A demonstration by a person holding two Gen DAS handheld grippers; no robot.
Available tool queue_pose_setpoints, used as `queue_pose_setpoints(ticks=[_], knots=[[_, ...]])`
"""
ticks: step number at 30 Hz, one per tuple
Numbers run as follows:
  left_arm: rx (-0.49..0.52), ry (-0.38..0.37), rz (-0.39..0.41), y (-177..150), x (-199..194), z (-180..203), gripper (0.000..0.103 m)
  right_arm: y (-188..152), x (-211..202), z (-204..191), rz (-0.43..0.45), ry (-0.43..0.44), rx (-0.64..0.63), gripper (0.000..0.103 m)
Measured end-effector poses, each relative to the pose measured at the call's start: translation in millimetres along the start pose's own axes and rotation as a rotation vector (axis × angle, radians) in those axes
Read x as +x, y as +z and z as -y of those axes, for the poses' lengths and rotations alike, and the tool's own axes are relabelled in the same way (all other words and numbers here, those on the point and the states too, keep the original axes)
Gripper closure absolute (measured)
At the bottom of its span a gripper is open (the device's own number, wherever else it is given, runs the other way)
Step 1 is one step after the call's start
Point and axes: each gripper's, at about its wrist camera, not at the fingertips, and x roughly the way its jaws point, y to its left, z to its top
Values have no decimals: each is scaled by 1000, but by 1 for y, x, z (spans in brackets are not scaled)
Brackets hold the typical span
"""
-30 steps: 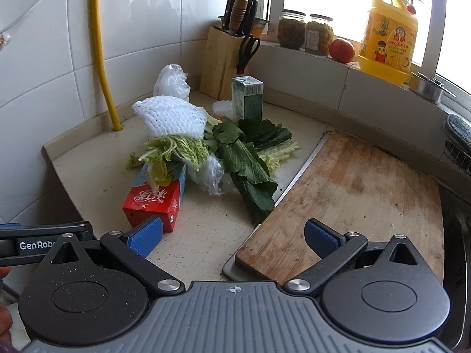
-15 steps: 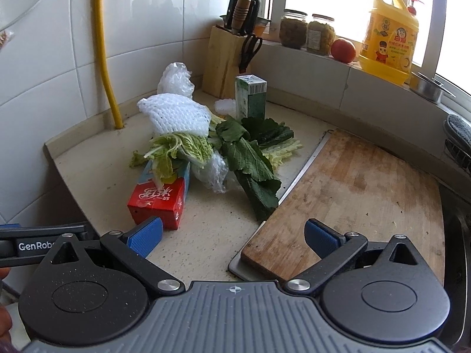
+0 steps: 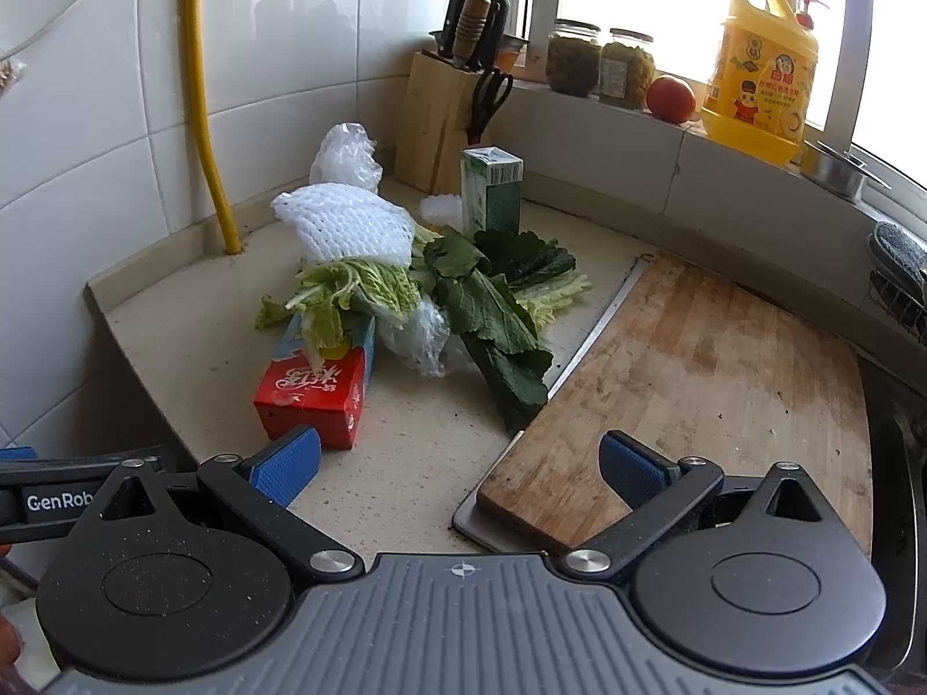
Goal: Collect trash
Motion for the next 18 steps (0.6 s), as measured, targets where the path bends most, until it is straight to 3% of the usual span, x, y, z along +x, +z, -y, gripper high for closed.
queue_pose_setpoints(ticks=[18], knots=[[-4, 13, 7, -4, -4, -12, 0, 0, -3, -10, 7, 9, -14, 0]])
